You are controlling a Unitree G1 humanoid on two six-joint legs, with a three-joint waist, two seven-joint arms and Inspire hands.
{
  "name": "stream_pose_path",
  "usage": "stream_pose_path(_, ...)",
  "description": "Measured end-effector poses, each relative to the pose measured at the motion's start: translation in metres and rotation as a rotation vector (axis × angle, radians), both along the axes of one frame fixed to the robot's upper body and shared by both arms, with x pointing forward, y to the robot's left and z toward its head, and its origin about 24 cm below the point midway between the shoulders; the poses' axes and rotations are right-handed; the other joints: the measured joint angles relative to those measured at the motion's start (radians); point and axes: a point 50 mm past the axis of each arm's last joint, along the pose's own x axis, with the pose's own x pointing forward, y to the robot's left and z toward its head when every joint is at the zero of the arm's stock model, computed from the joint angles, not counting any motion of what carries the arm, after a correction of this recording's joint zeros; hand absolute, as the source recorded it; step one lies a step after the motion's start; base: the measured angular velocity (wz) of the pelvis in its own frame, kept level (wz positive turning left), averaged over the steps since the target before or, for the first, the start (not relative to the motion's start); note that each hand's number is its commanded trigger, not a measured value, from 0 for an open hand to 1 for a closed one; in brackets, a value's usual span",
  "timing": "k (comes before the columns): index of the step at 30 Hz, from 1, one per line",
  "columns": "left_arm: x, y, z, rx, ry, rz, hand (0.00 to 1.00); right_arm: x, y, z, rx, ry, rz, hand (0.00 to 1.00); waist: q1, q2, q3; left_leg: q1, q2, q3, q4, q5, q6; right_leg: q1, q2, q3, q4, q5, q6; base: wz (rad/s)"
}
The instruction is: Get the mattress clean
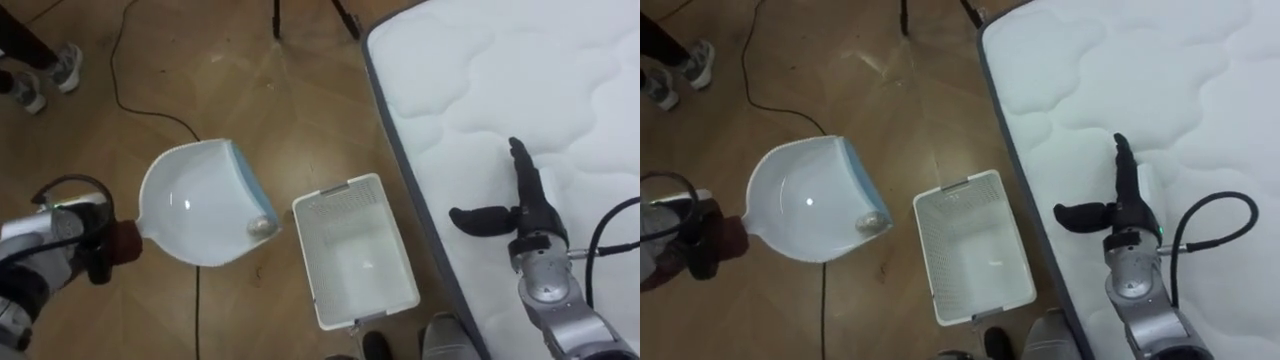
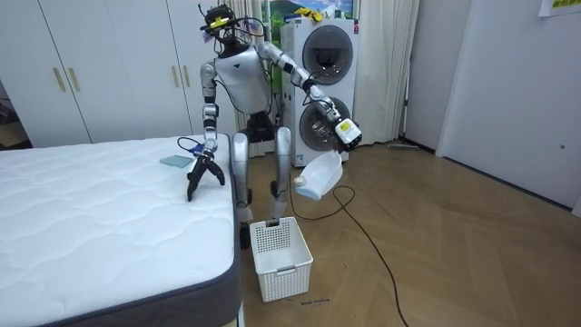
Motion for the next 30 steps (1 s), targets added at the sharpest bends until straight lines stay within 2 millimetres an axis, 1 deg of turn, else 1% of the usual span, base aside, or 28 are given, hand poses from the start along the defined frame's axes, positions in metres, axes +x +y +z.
stream_pose_path(5, 0.006, -0.007, 0.005, 0.072, -0.002, -0.082, 1.00, 0.005, 0.002, 0.001, 0.006, 0.006, 0.015, 0.00, -0.019, 0.004, 0.0015, 0.004, 0.000, 0.005, -0.001, 0.000, 0.000, 0.010, -0.002, 0.002, -0.001, -0.001, 0.002, 0.00)
stream_pose_path(7, 0.007, -0.010, 0.005, 0.092, 0.003, -0.106, 1.00, 0.007, 0.003, 0.001, 0.011, 0.005, 0.015, 0.00, -0.024, 0.008, 0.0042, 0.008, 0.000, 0.006, -0.001, 0.000, 0.000, 0.014, -0.002, 0.003, -0.001, -0.003, 0.004, 0.00)
stream_pose_path(9, 0.010, -0.011, 0.008, 0.120, 0.008, -0.131, 1.00, 0.011, 0.007, 0.001, 0.020, 0.000, 0.021, 0.00, -0.042, 0.015, 0.0081, 0.008, 0.000, 0.007, -0.002, -0.001, -0.003, 0.014, -0.001, 0.004, -0.003, -0.003, 0.004, 0.00)
stream_pose_path(10, 0.011, -0.012, 0.009, 0.130, 0.010, -0.140, 1.00, 0.012, 0.008, 0.001, 0.019, 0.000, 0.026, 0.00, -0.045, 0.018, 0.0094, 0.008, 0.000, 0.007, -0.003, -0.003, -0.005, 0.014, -0.001, 0.004, -0.003, -0.003, 0.004, 0.00)
stream_pose_path(13, 0.020, -0.015, 0.018, 0.162, 0.000, -0.177, 1.00, 0.014, 0.009, 0.002, 0.022, 0.000, 0.038, 0.00, -0.050, 0.022, 0.0111, 0.007, 0.000, 0.011, -0.004, -0.003, -0.005, 0.006, -0.003, 0.005, -0.003, -0.003, 0.004, -0.02)
stream_pose_path(15, 0.023, -0.013, 0.027, 0.183, -0.016, -0.185, 1.00, 0.017, 0.012, 0.005, 0.025, -0.007, 0.054, 0.00, -0.052, 0.022, 0.0112, 0.006, 0.002, 0.024, -0.009, -0.003, -0.006, -0.003, -0.001, 0.015, -0.003, -0.002, 0.004, -0.14)
stream_pose_path(18, 0.025, -0.009, 0.032, 0.201, -0.020, -0.185, 1.00, 0.020, 0.014, 0.007, 0.027, -0.011, 0.070, 0.00, -0.068, 0.025, 0.0125, 0.012, 0.002, 0.038, -0.016, -0.002, -0.003, -0.003, -0.002, 0.028, -0.003, -0.002, 0.005, -0.15)
stream_pose_path(20, 0.026, -0.010, 0.033, 0.219, -0.014, -0.200, 1.00, 0.022, 0.014, 0.008, 0.028, -0.014, 0.070, 0.00, -0.073, 0.029, 0.0141, 0.015, 0.002, 0.044, -0.018, -0.001, 0.001, -0.002, -0.003, 0.030, -0.003, -0.002, 0.005, -0.09)
stream_pose_path(21, 0.026, -0.011, 0.034, 0.227, -0.010, -0.212, 1.00, 0.023, 0.014, 0.009, 0.029, -0.016, 0.069, 0.00, -0.081, 0.030, 0.0144, 0.016, 0.002, 0.048, -0.023, -0.001, 0.001, -0.003, -0.003, 0.031, -0.003, -0.001, 0.006, -0.09)
stream_pose_path(24, 0.026, -0.012, 0.033, 0.238, 0.001, -0.226, 1.00, 0.023, 0.014, 0.009, 0.029, -0.018, 0.069, 0.00, -0.087, 0.031, 0.0145, 0.023, 0.002, 0.059, -0.033, -0.001, 0.002, -0.005, -0.004, 0.034, -0.004, -0.001, 0.007, -0.11)
stream_pose_path(27, 0.025, -0.012, 0.032, 0.259, 0.025, -0.236, 1.00, 0.026, 0.015, 0.012, 0.029, -0.028, 0.073, 0.00, -0.101, 0.034, 0.0149, 0.023, 0.002, 0.058, -0.035, -0.003, 0.004, -0.006, -0.004, 0.033, -0.004, -0.001, 0.007, 0.00)
stream_pose_path(30, 0.025, -0.012, 0.033, 0.275, 0.032, -0.243, 1.00, 0.028, 0.016, 0.013, 0.031, -0.031, 0.075, 0.00, -0.106, 0.037, 0.0133, 0.023, 0.003, 0.058, -0.037, -0.003, 0.004, -0.007, -0.003, 0.034, -0.004, -0.001, 0.007, 0.00)
